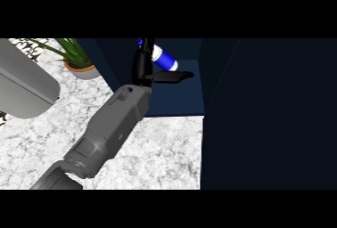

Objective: Pick up the bottled water, place it into the cabinet and close the cabinet

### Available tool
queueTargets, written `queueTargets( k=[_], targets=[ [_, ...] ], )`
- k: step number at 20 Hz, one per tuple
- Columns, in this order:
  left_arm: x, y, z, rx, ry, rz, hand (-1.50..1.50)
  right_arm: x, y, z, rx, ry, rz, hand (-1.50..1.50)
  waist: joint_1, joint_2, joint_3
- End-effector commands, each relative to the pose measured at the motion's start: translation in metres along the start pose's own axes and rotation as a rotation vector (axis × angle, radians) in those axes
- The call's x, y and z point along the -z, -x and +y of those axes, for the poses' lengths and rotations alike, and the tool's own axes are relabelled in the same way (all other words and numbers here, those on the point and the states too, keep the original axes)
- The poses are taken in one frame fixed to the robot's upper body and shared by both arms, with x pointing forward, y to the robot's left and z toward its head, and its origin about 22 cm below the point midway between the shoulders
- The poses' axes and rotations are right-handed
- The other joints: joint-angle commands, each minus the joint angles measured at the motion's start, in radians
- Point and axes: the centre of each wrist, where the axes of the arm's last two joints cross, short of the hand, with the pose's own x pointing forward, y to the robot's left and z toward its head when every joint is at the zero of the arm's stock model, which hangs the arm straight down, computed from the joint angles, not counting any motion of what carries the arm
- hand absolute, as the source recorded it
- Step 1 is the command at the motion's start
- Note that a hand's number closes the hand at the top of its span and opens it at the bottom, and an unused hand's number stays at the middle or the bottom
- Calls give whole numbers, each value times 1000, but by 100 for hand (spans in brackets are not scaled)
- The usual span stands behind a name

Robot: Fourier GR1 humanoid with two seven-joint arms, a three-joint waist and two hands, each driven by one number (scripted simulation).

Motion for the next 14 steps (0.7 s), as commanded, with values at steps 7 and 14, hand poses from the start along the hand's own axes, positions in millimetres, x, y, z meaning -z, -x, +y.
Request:
queueTargets(
  k=[7,14],
  targets=[
    [-60,18,-1,-232,124,17,-150,0,-33,9,-25,3,-42,-150,20,-12,0],
    [-103,-9,-23,-338,233,-14,-150,4,-27,19,-53,27,-28,-150,38,-14,0]
  ],
)
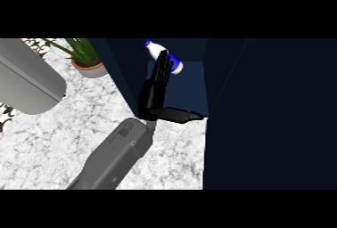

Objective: Pick up the bottled water, place it into the cabinet and close the cabinet

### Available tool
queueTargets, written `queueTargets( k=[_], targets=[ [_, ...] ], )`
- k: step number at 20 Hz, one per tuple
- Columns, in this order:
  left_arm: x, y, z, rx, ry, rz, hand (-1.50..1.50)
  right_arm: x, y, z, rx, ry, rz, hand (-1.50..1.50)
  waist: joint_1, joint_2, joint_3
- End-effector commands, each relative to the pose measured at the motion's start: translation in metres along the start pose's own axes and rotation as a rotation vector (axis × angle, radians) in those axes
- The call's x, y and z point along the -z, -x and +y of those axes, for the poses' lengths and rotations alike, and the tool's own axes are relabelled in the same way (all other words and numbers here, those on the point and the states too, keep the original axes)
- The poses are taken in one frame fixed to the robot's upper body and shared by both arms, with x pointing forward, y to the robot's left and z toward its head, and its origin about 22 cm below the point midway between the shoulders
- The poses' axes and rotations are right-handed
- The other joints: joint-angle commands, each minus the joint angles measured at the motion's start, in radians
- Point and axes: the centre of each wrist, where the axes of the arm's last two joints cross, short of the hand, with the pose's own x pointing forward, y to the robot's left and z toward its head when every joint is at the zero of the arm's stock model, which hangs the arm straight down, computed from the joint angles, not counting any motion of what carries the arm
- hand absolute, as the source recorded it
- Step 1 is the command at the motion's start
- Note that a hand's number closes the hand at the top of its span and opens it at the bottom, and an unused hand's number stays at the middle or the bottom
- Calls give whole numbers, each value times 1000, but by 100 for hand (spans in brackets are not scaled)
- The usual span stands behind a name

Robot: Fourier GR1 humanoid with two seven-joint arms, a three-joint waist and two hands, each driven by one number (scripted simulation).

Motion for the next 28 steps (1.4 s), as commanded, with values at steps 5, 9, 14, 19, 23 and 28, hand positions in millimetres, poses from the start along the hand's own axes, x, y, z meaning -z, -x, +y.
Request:
queueTargets(
  k=[5,9,14,19,23,28],
  targets=[
    [-54,-18,1,-85,78,-25,-150,5,-26,4,-106,-74,-19,-150,3,4,0],
    [-74,-38,13,-109,77,35,150,2,-28,2,-101,-222,8,-150,4,-1,0],
    [-105,-48,36,-79,44,36,150,0,-40,4,-145,-392,91,150,0,0,0],
    [-140,-69,61,-85,2,21,-150,6,-58,13,-164,-540,46,150,7,-1,-1],
    [-158,-84,87,-40,-65,-4,-150,8,-73,25,-174,-585,-7,150,7,-1,-2],
    [-166,-100,97,-123,-103,-5,-150,10,-65,41,-105,-736,59,150,1,0,-5]
  ],
)
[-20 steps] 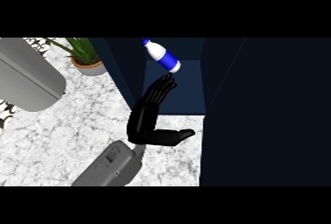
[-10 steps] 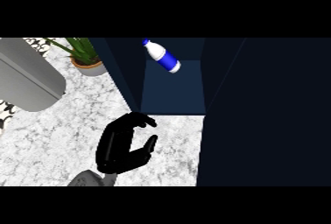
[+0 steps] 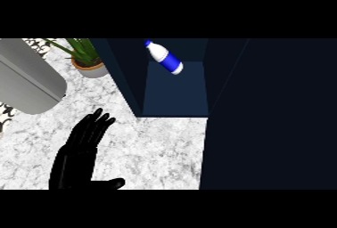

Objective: Pick up the bottled water, place it into the cabinet and close the cabinet

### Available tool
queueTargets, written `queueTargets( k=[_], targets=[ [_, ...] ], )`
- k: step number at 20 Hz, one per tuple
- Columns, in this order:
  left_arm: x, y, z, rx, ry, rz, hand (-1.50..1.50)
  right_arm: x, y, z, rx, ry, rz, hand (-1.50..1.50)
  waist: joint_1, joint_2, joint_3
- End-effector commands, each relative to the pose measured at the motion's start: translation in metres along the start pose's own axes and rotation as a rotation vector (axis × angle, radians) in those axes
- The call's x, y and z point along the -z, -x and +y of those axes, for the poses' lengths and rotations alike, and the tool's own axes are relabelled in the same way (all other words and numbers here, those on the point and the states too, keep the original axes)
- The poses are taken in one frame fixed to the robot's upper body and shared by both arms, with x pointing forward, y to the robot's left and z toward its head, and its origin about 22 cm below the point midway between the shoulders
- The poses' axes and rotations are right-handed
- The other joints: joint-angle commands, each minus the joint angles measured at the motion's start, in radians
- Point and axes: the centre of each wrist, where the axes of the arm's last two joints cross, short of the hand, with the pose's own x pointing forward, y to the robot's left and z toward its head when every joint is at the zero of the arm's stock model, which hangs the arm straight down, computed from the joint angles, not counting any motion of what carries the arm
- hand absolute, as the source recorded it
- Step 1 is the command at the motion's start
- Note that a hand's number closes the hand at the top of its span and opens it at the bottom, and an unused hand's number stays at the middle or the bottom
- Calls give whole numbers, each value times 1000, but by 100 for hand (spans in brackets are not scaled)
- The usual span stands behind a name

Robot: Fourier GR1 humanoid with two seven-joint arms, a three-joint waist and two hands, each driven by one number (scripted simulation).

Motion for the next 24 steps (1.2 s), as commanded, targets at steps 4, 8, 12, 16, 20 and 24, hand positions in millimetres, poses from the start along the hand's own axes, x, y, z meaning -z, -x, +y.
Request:
queueTargets(
  k=[4,8,12,16,20,24],
  targets=[
    [-17,-30,31,-37,-56,2,-150,25,-47,16,-160,-216,-31,150,16,0,-4],
    [-26,-42,39,-28,-60,6,-150,29,-47,16,-195,-272,20,150,27,-7,-9],
    [-35,-54,48,-44,-45,2,-150,36,-41,20,-134,-295,-14,150,60,-4,-12],
    [-38,-71,63,-30,-32,16,-150,39,-32,32,27,-225,-64,150,63,4,-11],
    [-43,-73,72,-40,-22,19,-150,46,-21,37,107,-198,-124,150,98,16,-13],
    [-38,-83,76,-37,33,14,-150,51,-16,33,68,-245,-84,150,134,27,-12]
  ],
)
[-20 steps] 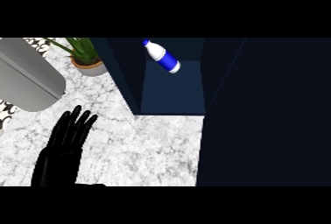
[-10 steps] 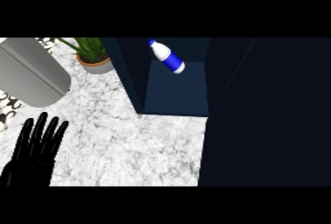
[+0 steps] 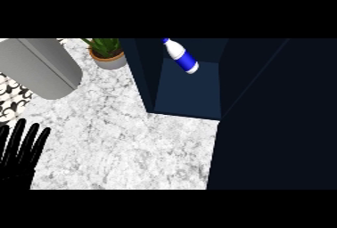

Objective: Pick up the bottled water, place it into the cabinet and close the cabinet

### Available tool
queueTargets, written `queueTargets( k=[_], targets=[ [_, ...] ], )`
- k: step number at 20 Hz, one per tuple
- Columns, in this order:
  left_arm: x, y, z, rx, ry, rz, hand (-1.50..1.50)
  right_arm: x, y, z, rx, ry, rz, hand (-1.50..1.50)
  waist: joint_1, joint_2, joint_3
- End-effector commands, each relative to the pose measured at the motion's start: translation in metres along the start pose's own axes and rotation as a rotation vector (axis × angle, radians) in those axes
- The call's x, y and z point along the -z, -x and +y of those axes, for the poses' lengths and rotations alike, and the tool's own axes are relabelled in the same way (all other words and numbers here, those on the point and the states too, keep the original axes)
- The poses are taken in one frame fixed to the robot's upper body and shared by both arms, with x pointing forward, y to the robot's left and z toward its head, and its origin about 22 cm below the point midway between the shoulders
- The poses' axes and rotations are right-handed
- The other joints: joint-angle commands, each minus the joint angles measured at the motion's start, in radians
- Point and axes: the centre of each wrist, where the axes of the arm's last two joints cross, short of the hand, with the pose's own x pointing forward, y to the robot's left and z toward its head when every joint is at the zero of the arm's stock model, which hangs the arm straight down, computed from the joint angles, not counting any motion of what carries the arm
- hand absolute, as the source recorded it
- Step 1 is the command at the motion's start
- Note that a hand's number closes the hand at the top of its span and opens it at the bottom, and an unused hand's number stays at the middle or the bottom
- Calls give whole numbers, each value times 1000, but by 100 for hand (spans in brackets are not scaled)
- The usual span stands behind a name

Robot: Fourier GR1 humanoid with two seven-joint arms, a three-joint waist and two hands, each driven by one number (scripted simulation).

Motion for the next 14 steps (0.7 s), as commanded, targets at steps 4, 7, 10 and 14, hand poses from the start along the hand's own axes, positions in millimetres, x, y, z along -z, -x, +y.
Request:
queueTargets(
  k=[4,7,10,14],
  targets=[
    [3,-11,9,-2,63,5,-150,25,-17,16,3,-248,-44,150,58,20,-4],
    [2,-18,11,-7,93,15,-150,30,-10,15,8,-263,-31,150,89,20,-3],
    [4,-20,14,1,101,21,-150,34,-9,8,-49,-293,-8,150,110,32,-5],
    [8,-24,17,4,121,14,-150,36,-12,1,-125,-330,19,150,130,29,-10]
  ],
)
